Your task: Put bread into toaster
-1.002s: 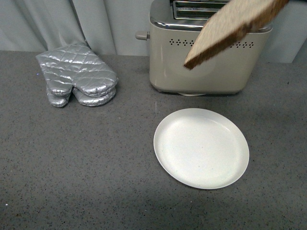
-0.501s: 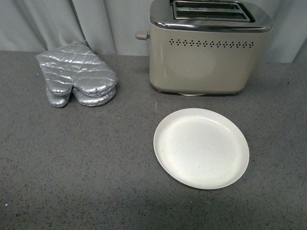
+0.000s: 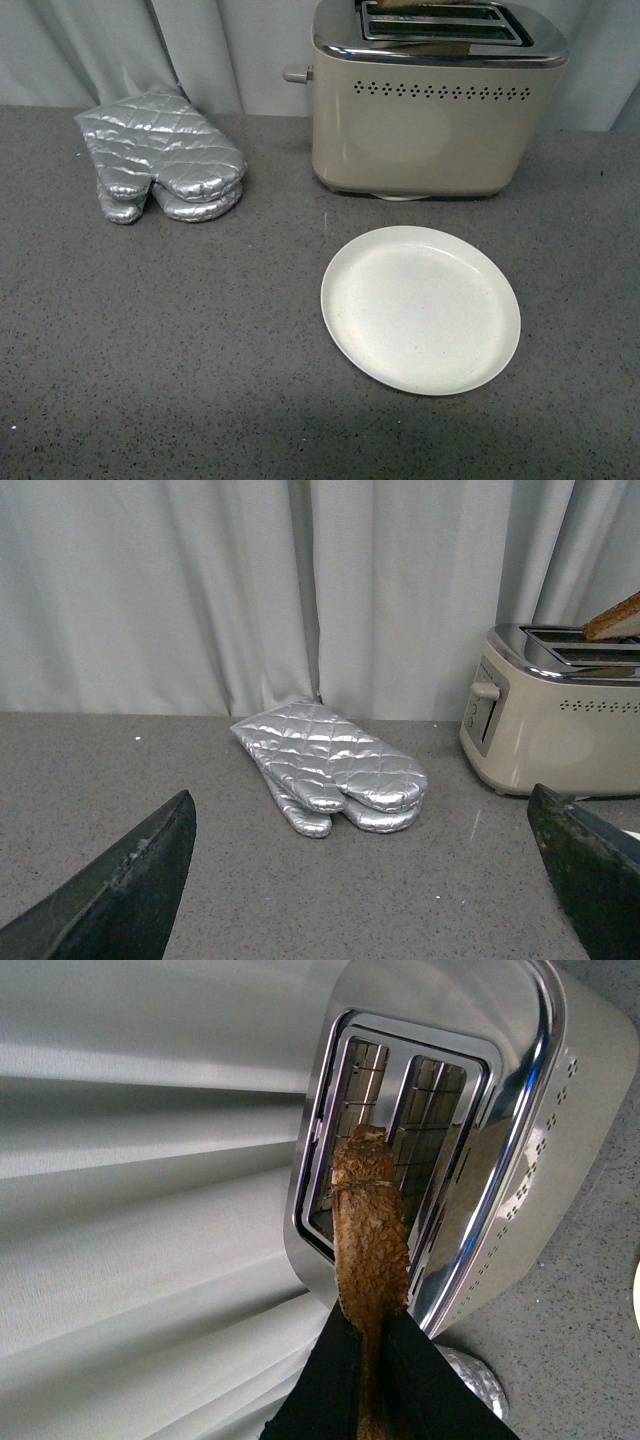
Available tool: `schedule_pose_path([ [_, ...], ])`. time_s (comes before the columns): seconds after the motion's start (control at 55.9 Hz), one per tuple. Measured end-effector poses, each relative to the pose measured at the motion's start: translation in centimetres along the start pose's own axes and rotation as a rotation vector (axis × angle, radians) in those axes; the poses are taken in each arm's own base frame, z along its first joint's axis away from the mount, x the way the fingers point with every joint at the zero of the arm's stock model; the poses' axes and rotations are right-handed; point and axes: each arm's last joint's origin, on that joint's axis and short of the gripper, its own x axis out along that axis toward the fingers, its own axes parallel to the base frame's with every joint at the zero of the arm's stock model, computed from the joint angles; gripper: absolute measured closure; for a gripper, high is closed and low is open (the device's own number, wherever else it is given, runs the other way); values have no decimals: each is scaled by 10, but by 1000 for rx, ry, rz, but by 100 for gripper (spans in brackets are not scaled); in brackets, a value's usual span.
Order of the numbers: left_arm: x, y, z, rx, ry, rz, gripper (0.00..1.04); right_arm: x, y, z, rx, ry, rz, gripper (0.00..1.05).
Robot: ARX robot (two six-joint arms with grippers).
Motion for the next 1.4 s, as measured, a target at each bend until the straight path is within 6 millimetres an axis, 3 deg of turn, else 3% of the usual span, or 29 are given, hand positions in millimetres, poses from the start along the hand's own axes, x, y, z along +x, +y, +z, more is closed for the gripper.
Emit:
schedule_pose_path([
  [0.895, 0, 0, 0, 0, 1, 0, 7, 35, -14, -5, 79, -39, -107, 103],
  [1.092, 0, 0, 0, 0, 1, 0, 7, 28, -9, -3, 22, -47, -23, 72],
  [1.396, 0, 0, 0, 0, 2, 0, 7, 2, 9, 17, -151, -87, 127, 20],
])
